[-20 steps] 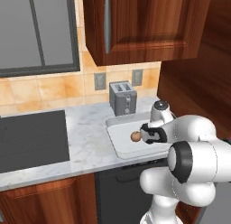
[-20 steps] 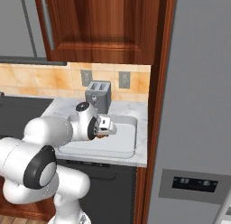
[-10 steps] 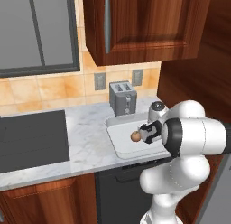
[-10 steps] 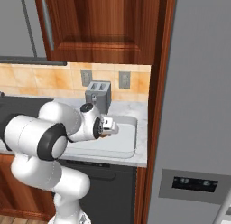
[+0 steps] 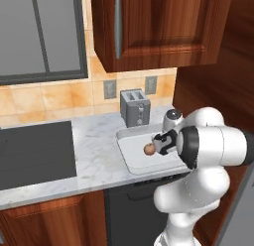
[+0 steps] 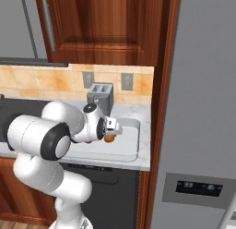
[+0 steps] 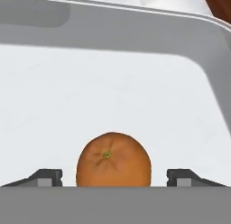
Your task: Pick the tangerine and peach from the fridge and place them inside the tupperware on the counter.
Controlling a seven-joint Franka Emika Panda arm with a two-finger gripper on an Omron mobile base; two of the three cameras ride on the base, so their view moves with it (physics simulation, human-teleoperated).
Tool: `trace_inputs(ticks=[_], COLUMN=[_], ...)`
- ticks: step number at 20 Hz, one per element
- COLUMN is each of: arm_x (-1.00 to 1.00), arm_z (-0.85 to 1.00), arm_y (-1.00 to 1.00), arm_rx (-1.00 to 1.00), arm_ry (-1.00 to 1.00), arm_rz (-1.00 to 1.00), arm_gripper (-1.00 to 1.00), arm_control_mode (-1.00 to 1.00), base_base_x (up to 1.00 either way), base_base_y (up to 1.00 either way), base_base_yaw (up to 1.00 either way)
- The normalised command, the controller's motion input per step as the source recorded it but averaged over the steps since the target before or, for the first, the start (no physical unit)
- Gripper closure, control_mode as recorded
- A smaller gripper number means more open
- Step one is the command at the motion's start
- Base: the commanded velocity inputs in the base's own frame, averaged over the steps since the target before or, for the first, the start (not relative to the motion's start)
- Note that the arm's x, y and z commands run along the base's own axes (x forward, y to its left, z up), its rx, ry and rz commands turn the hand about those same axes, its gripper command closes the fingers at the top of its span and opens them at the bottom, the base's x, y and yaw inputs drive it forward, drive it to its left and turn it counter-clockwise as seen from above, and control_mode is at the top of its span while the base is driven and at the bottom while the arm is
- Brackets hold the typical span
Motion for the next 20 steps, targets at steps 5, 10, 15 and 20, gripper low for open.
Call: trace_inputs(ticks=[5, 10, 15, 20], arm_x=[-0.37, -0.74, -0.89, -0.82], arm_z=[0.39, 0.67, 0.74, 0.65], arm_y=[0.01, 0.04, 0.2, 0.43], arm_rx=[0.0, 0.0, -0.01, -0.08], arm_ry=[0.0, 0.0, 0.0, -0.05], arm_rz=[0.0, 0.0, 0.0, 0.0], arm_gripper=[-1.0, -1.0, -1.0, -1.0], arm_control_mode=[-1.0, -1.0, -1.0, -1.0], base_base_x=[0.0, 0.0, 0.0, 0.0], base_base_y=[0.0, 0.0, 0.0, 0.0], base_base_yaw=[0.0, 0.0, 0.0, 0.0])
